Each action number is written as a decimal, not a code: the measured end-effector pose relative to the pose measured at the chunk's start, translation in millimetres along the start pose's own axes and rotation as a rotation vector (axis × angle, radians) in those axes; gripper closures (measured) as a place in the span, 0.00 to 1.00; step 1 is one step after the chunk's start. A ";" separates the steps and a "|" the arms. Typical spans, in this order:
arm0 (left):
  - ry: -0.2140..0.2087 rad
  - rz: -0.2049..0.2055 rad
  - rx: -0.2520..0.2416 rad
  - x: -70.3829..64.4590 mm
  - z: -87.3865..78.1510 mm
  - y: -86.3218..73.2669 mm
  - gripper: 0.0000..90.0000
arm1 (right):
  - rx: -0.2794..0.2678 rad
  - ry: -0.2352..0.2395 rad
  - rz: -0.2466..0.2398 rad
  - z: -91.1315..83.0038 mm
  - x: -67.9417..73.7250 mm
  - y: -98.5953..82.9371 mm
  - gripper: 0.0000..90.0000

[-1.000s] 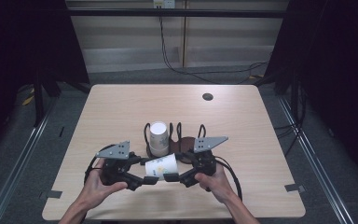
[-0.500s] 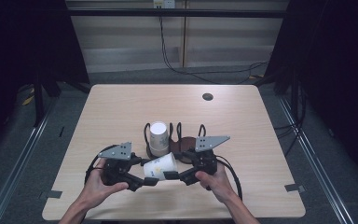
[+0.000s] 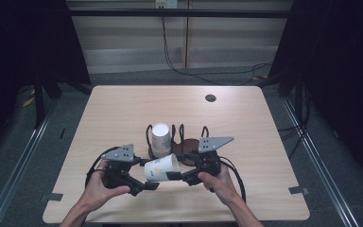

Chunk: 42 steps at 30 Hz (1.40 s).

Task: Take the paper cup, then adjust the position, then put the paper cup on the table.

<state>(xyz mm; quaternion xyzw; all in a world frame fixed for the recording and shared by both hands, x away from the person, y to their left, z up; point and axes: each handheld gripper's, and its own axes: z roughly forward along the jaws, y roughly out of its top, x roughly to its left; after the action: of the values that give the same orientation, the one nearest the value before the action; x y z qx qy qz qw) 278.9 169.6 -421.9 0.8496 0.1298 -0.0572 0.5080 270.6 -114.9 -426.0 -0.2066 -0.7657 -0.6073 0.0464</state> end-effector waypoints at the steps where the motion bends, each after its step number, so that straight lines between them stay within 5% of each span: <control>1: 0.010 -0.002 0.002 0.4 -0.6 0.0 0.22 | 0.000 0.000 0.000 0.0 0.0 0.0 0.34; 12: 0.056 -0.013 0.015 7.1 -5.4 -2.9 0.18 | -0.005 -0.097 0.026 -17.6 -4.7 2.9 0.35; 18: 0.071 -0.014 0.048 9.4 -6.0 -5.6 0.18 | 0.017 -0.125 0.033 -21.3 -8.0 2.4 0.35; 42: 0.148 -0.047 0.041 19.9 -21.4 -8.7 0.18 | 0.093 -0.242 0.089 -57.4 -10.3 -12.0 0.35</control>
<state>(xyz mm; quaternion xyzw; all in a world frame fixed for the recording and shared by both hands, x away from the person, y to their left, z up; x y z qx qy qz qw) 294.8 195.6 -423.7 0.8585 0.1855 -0.0089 0.4780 265.2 -174.2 -425.5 -0.3096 -0.7831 -0.5393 -0.0099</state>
